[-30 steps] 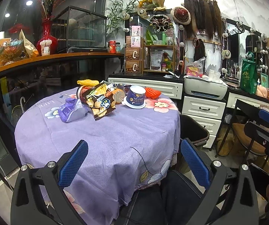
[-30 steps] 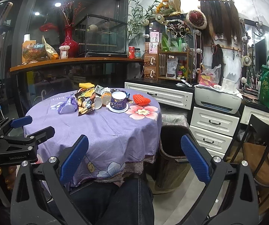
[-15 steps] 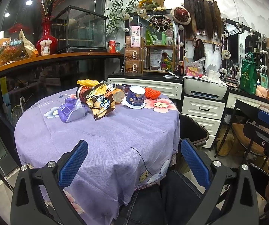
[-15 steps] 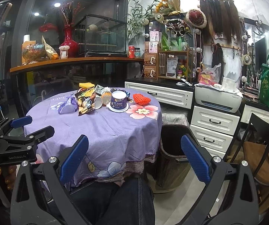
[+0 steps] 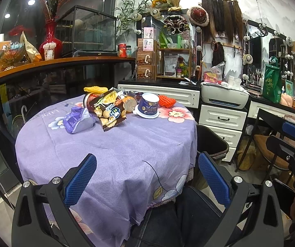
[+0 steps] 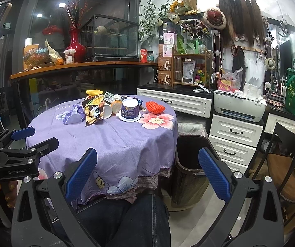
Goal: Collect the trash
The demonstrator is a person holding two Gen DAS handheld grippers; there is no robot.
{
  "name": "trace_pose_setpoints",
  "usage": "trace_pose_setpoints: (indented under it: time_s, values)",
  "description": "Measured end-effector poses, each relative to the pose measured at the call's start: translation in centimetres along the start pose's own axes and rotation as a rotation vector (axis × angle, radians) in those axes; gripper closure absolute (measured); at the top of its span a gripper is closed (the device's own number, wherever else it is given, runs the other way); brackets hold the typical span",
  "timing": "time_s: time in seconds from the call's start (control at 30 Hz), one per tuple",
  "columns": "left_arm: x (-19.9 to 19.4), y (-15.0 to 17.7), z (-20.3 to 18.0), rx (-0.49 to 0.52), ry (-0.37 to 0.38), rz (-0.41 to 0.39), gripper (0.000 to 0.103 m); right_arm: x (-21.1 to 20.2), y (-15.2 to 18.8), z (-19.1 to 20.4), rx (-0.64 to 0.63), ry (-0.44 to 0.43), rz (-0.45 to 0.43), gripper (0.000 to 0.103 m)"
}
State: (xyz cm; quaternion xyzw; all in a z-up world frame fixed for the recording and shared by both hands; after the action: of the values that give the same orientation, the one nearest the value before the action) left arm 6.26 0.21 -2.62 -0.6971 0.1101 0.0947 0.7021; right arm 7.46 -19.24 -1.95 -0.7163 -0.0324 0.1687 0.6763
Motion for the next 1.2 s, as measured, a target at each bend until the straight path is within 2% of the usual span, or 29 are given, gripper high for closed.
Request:
trace_pose_setpoints:
  time_s: [0.2, 0.43, 0.6, 0.77, 0.83, 1.0, 1.2]
  values:
    - [0.1, 0.1, 0.0, 0.0, 0.005, 0.005, 0.005, 0.1, 0.3, 0.1, 0.004, -0.004, 0.002, 0.005]
    - [1.2, 0.4, 0.7, -0.021, 0.031, 0.059, 0.005, 0.7, 0.8, 0.2, -0.017, -0.013, -0.01, 0.005]
    - [2.6, 0.6, 2.2, -0.021, 0.029, 0.106, 0.005, 3.0, 2.8, 0.0, -0.01, -0.056, 0.053, 0.005]
    - [5.8, 1.1, 4.3, -0.021, 0.027, 0.197, 0.005, 5.9, 3.2, -0.3, -0.016, -0.096, 0.104, 0.005]
    - [7.2, 0.9, 5.1, -0.033, 0.039, 0.215, 0.005, 7.7, 2.2, 0.1, -0.049, -0.12, 0.101, 0.005]
    - [10.4, -0.2, 7.4, -0.045, 0.004, 0.241, 0.005, 12.6, -0.2, 2.0, -0.124, -0.177, 0.075, 0.005]
    - [14.0, -0.6, 10.0, -0.081, -0.01, 0.33, 0.005, 19.8, -0.9, 3.3, -0.123, -0.19, 0.185, 0.005]
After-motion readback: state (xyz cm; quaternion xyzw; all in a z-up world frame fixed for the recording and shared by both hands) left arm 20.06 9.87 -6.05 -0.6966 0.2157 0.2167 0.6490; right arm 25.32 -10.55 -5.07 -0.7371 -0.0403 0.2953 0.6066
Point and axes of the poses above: each gripper's, at about its wrist camera, not at the fingertips, and x roughly the way its jaws point, z to its left, y to its underside, the point moved 7 cm from there along x, roughly the way its jaws point, and after that the axes turned 6 degrees about -z, right-handed, at the moved point
